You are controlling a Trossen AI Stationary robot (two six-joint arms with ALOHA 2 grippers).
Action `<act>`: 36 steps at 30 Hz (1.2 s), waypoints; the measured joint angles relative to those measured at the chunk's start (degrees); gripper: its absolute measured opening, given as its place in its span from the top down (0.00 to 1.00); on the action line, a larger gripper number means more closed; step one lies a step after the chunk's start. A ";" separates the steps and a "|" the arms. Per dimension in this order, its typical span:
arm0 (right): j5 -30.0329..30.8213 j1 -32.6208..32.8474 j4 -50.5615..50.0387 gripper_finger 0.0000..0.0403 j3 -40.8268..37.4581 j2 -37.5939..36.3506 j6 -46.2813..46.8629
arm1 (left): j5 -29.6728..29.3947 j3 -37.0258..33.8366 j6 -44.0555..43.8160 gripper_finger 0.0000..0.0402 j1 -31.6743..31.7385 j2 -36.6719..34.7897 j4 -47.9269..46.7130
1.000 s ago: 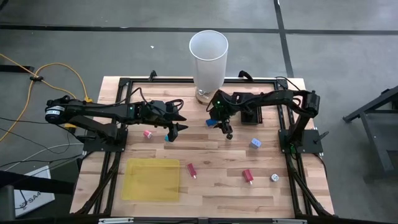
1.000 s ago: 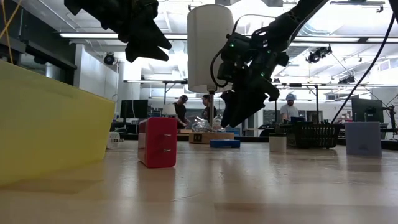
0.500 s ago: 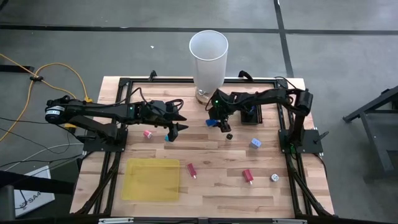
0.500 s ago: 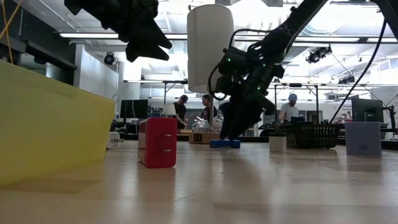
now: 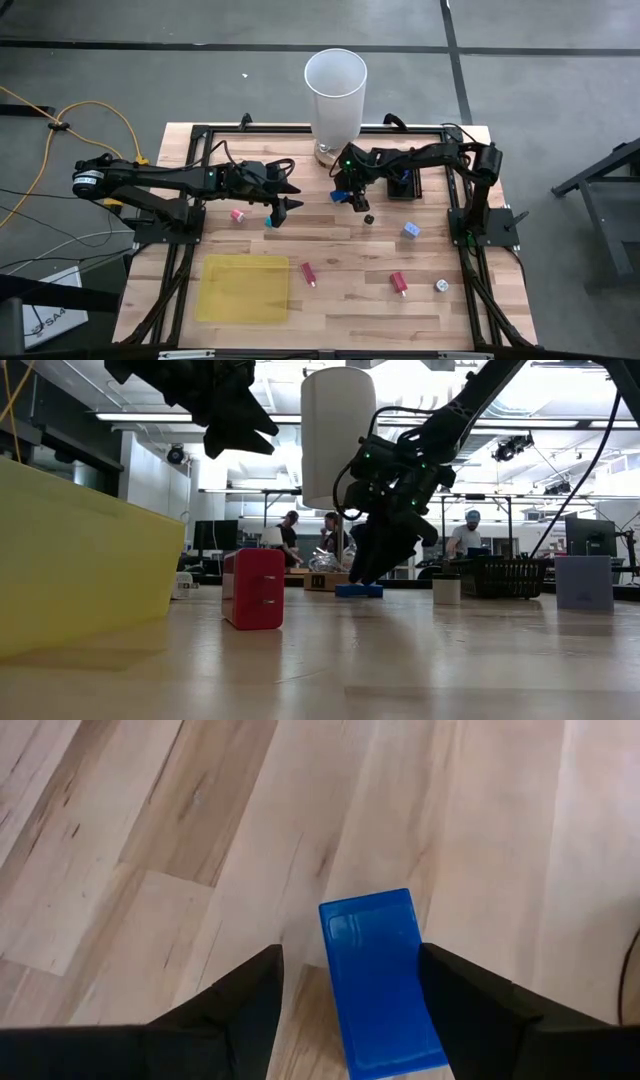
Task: Pick & Place Office items
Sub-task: Put the blue digital clock into the black bin
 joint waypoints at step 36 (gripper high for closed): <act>3.98 0.00 1.13 0.45 -0.04 0.00 3.55 | 0.00 0.00 0.00 0.53 -0.02 0.00 -0.07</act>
